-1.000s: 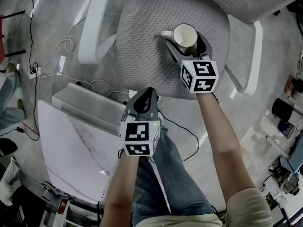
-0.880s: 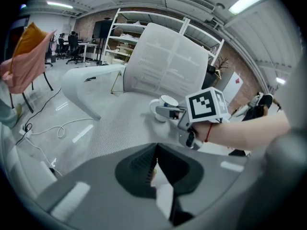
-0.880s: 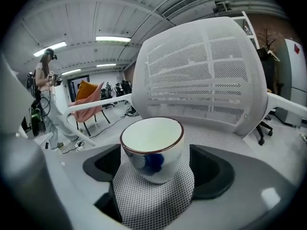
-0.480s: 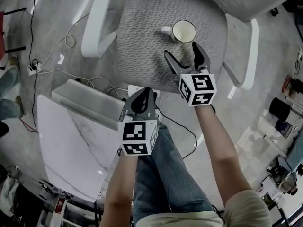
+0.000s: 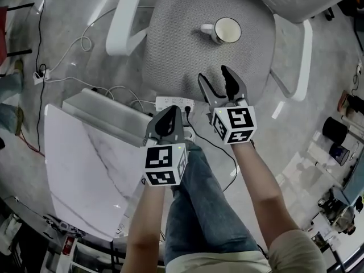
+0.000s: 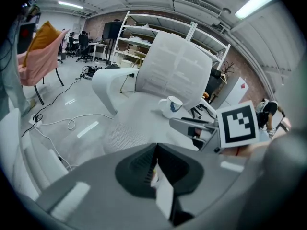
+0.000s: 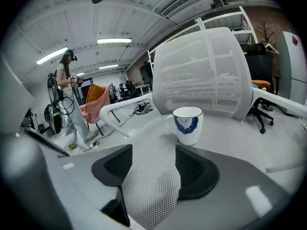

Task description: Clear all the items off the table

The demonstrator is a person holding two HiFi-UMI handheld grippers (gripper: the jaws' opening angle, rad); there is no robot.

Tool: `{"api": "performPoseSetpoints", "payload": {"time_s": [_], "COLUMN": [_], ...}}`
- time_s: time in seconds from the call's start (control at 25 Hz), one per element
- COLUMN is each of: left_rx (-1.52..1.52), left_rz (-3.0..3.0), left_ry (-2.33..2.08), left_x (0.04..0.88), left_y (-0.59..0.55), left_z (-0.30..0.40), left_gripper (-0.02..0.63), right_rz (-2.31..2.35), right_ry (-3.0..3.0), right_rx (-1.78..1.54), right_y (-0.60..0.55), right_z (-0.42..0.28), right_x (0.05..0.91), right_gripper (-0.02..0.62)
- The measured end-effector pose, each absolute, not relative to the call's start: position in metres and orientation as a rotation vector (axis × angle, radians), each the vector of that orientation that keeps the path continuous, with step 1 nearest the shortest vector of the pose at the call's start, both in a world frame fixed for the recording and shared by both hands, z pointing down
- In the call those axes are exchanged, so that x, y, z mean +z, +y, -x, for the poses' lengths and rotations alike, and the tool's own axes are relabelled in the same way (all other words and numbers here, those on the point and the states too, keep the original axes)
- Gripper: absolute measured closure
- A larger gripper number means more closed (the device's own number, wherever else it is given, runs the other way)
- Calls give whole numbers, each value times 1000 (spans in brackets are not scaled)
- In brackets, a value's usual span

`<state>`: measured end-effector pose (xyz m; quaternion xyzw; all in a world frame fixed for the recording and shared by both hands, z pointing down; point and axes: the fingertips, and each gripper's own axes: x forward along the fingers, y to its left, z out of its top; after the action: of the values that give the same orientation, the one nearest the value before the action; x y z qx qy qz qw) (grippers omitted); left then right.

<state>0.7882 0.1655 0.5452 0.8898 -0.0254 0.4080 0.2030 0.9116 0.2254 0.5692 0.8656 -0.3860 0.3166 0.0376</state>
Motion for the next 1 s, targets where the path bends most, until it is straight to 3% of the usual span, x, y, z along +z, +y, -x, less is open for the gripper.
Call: {"api": "performPoseSetpoints", "payload": {"time_s": [0.28,0.48,0.56,1.0], "left_rx": [1096,1067,1056,988], "left_rz": [-2495,-2490,-2488,-2486], "left_ry": [-127,-187,-213,-346], "left_x": [532,518,512,478], "left_y": [155,148,145,133], "left_z": [-755,-719,-705,-620], "left_gripper": [597,597,597,597], "right_rz": [-2675,-2690,-2698,-2614], "right_ry": [-1282,-1311,-1328,-1481], "right_rx": [976,950,931,884], "right_y": [212,203,198,176], "right_z": [-868,-835,-822,-732], "right_x": [544,520,509,464], "right_gripper": [399,556,590,597]}}
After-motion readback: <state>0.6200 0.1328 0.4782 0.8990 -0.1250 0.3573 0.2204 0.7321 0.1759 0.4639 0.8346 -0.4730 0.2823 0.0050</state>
